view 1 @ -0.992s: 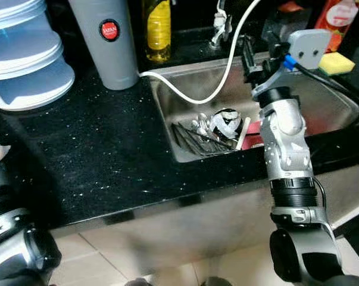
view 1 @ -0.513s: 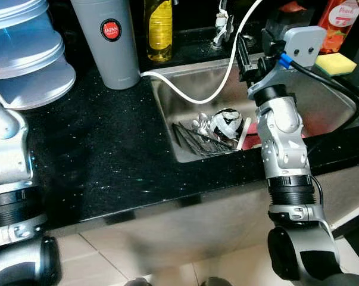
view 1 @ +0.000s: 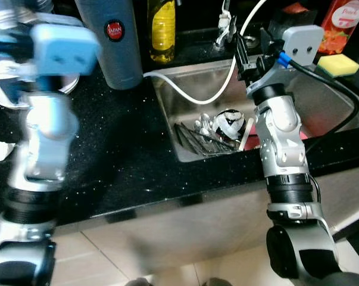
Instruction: Kitchen organization
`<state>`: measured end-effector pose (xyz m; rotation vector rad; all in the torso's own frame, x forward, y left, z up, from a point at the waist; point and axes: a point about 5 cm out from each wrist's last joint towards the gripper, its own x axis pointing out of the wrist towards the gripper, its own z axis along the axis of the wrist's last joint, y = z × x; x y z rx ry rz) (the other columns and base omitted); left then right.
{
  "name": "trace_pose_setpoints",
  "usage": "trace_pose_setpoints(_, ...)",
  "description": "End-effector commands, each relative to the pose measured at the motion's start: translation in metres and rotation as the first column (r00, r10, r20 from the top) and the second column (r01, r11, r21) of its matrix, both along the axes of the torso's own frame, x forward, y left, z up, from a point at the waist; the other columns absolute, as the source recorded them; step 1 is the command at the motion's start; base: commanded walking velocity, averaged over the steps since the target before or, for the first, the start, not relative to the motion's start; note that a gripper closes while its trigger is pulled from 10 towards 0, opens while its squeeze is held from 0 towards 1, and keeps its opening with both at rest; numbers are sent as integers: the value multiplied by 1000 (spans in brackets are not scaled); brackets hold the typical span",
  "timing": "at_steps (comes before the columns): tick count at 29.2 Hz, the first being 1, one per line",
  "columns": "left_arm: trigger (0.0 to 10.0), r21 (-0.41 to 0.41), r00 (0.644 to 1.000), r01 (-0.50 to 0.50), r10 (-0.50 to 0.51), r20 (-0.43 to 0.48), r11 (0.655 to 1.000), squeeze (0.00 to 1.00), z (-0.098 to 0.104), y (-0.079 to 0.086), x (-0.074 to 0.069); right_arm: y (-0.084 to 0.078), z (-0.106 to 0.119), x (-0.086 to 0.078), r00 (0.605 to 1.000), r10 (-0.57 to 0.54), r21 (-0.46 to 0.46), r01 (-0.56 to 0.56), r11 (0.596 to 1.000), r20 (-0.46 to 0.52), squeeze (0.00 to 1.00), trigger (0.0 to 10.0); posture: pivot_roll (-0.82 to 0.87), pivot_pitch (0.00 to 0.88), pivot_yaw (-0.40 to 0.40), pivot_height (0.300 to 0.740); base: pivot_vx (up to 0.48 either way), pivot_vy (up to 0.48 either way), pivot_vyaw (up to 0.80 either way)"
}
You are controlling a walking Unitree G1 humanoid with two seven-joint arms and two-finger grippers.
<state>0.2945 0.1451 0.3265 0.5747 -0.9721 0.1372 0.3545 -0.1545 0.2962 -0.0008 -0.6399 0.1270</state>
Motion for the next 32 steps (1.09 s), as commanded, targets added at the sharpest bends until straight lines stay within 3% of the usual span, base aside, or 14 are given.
trace_pose_setpoints(1,10000,-25,993,102,-104,-54,994,0,-3,-7,-1,0,0,1,1000,0,3,0,1000,3,0,10000,9,17,67,740,0,0,0)
trace_pose_setpoints(5,10000,-232,922,281,-329,-202,931,0,-8,-13,3,-1,2,0,1000,-3,1,3,1000,9,0,10000,6,16,68,740,0,0,0)
trace_pose_setpoints(7,10000,-352,813,417,-517,-269,838,0,-11,-20,2,-4,3,1,1000,8,40,-8,999,2,0,10000,7,12,70,740,0,0,0)
trace_pose_setpoints(10,10000,-361,772,458,-565,-291,812,0,-14,-22,0,-8,2,2,1000,26,97,-24,995,-15,0,10000,7,12,70,740,0,0,0)
trace_pose_setpoints(12,10000,-446,668,523,-674,-315,726,0,-19,-25,-2,-14,2,4,998,48,172,-41,984,-35,0,10000,7,4,74,740,0,0,0)
trace_pose_setpoints(13,10000,-535,556,570,-772,-307,623,0,-23,-28,-4,-18,2,5,997,65,221,-54,974,-44,0,10000,5,3,77,740,0,0,0)
trace_pose_setpoints(15,10000,-535,556,570,-772,-307,623,0,-23,-28,-4,-18,2,5,997,65,221,-54,974,-44,0,10000,5,3,77,740,0,0,0)
trace_pose_setpoints(16,10000,-737,404,544,-895,-189,401,0,-24,-22,2,-22,2,6,993,104,293,-84,952,-52,0,10000,1,2,78,740,0,0,0)
trace_pose_setpoints(17,10000,-737,404,544,-895,-189,401,0,-24,-22,2,-22,2,6,993,104,293,-84,952,-52,0,10000,1,2,78,740,0,0,0)
trace_pose_setpoints(20,10000,-860,255,508,-962,98,47,0,-14,-4,6,-16,-3,5,953,295,396,-246,885,-67,0,10000,-7,0,80,740,0,0,0)
trace_pose_setpoints(21,10000,-860,255,508,-962,98,47,0,-14,-4,6,-16,-3,5,953,295,396,-246,885,-67,0,10000,-7,0,80,740,0,0,0)
trace_pose_setpoints(23,10000,-856,188,510,-960,208,-85,0,-12,8,7,-5,-6,-1,855,515,484,-428,763,-56,0,10000,-8,0,78,740,0,0,0)
trace_pose_setpoints(29,10000,-852,164,516,-966,197,-86,0,-13,10,4,2,-4,-11,751,660,521,-561,643,-6,0,10000,-9,0,76,740,0,0,0)
trace_pose_setpoints(32,10000,-858,121,497,-968,221,-134,0,-12,12,1,1,9,-26,599,784,585,-699,411,165,0,10000,-13,3,74,740,0,0,0)
